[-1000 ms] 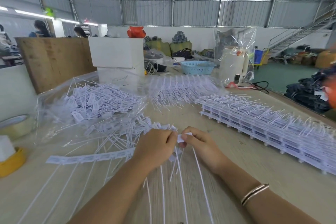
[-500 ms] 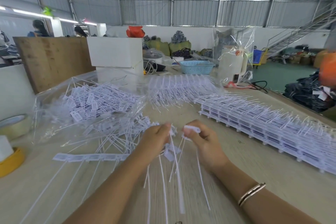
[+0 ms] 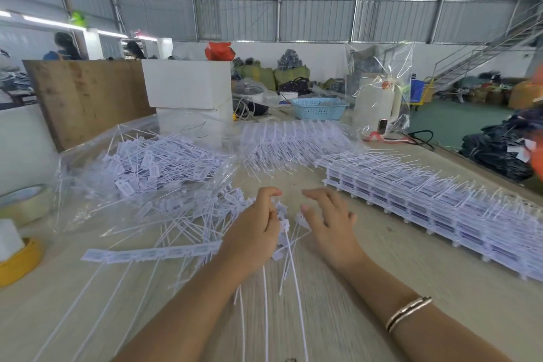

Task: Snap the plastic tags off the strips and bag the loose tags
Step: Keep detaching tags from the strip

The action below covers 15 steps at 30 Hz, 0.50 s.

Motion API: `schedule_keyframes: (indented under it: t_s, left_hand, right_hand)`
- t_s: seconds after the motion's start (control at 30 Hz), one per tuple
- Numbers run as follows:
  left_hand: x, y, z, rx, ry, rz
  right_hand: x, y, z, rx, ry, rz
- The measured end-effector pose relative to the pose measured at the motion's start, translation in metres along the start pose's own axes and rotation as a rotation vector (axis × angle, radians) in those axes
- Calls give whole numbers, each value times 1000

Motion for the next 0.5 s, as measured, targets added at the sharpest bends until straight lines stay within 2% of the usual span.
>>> schedule_keyframes:
  t_s: [0.17,0.3,0.4,0.5]
  left_hand:
    - [1,-2,-6,-30,2,8]
    - [9,1,-4,-79,271,21]
    - [6,2,2,-43,383,88]
    - [11,4,3,-4,479,66]
  right_hand:
    - [-27,-12,23,104,42,268]
    - [-12,-9,28,159,380,208]
    - [-15,-9,26,145,381,224]
    - [-10,-7,24,113,441,143]
Point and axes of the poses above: each hand's wrist, its own y-axis towards the middle knuckle, its own x-axis out of the back of the hand, z = x × y, the point moved 9 cm from there along y, towards the middle knuckle, and after that the axes turned 15 degrees about y, right-handed, at the moved point
